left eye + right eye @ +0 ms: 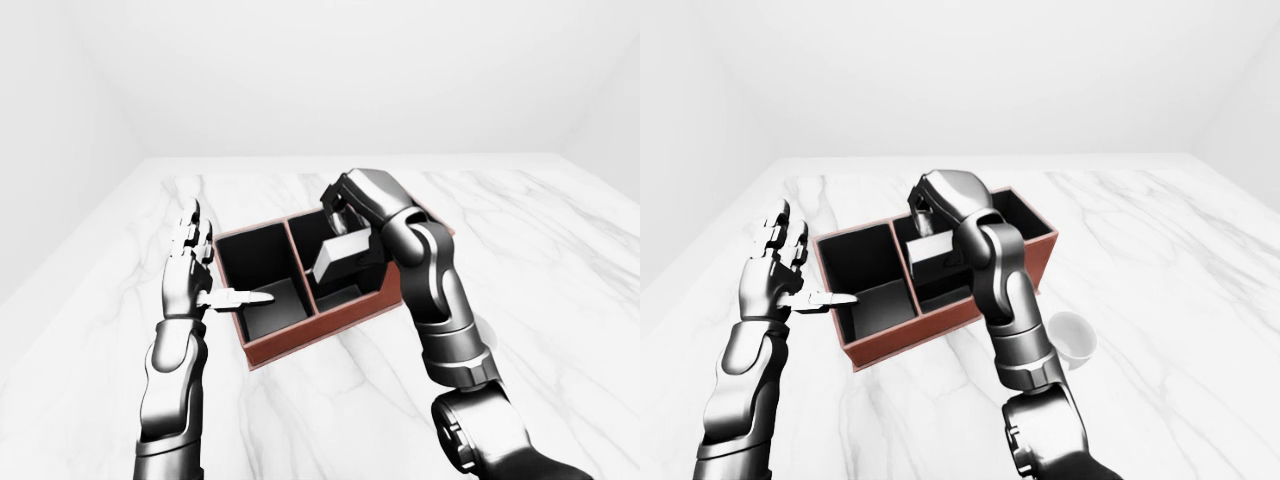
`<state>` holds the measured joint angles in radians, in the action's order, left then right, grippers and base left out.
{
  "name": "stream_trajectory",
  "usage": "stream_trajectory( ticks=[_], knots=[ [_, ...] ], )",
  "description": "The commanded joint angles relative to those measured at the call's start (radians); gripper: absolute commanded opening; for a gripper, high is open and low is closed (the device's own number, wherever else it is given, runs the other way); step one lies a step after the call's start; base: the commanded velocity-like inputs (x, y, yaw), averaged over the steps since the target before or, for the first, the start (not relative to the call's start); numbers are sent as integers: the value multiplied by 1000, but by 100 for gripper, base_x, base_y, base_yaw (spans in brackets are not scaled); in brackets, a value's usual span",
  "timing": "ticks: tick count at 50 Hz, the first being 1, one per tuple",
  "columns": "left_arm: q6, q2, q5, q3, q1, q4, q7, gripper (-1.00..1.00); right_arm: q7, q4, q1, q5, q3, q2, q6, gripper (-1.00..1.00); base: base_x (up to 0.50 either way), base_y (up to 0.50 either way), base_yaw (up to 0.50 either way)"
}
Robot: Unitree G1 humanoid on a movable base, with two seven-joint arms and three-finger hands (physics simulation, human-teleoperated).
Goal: Pick up the book and place it in the front compartment of the caddy.
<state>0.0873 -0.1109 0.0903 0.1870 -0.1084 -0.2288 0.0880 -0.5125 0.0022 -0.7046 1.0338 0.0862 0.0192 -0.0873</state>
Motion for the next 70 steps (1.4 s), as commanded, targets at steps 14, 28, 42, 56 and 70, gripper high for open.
stream_trajectory(
  ticks=[14,28,42,56,70],
  knots=[
    [0,0,-1,-2,-1,8,-1,100,93,138,-110,-10,-15,8,0,-100,0,0,0],
    [0,-2,3,2,-6,6,-2,100,146,220,-167,-24,-17,7,0,-100,0,0,0],
    [0,-2,3,1,-5,8,-3,100,206,334,-230,-36,-13,6,15,-100,0,0,0],
    [0,-4,4,4,-8,14,-3,100,305,523,-301,-49,-17,15,73,-100,0,0,0],
    [0,-7,8,7,-10,-2,-5,100,406,730,-405,-49,-16,25,129,-100,0,0,0]
  ],
)
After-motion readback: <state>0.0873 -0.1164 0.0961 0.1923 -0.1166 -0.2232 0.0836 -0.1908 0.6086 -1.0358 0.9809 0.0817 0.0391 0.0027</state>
